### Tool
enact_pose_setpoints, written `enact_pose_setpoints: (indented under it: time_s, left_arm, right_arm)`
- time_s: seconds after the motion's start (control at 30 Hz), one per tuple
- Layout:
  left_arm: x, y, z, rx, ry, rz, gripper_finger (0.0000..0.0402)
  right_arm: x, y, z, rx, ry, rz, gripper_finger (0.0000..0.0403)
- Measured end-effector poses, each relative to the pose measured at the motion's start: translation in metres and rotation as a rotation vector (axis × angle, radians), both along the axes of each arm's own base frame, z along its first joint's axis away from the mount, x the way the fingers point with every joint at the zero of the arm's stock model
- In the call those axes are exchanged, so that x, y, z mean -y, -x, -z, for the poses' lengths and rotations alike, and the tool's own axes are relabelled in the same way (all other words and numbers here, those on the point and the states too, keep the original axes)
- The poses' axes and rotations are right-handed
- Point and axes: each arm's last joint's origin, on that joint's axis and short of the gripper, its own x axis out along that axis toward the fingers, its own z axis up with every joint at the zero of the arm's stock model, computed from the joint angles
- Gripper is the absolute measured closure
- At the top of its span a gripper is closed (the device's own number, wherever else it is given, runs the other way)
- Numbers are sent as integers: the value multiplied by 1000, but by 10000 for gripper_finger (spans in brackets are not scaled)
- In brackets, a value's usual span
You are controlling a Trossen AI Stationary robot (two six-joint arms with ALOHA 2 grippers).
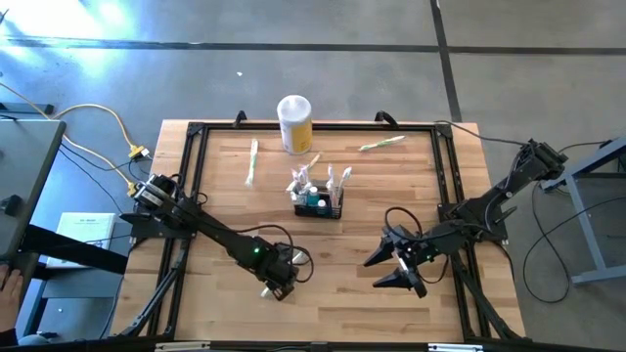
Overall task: Pick & Place toothbrushing station
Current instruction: Put the bottom green toothbrush into the right section wire organizer
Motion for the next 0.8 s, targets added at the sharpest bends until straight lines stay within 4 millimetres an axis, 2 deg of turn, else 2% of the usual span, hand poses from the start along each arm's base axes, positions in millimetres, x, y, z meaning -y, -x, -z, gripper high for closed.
enact_pose_setpoints:
  time_s: [0.33, 0.63, 0.8]
  left_arm:
    - [4, -4, -2, 42, 50, 65, 281]
    - [7, -10, 35, -69, 27, 102, 281]
    - [6, -8, 38, -98, 4, 102, 289]
  right_arm:
    - [8, -6, 0, 12, 26, 29, 121]
    - [20, -12, 1, 26, 73, 69, 121]
    - [24, -14, 1, 23, 74, 88, 121]
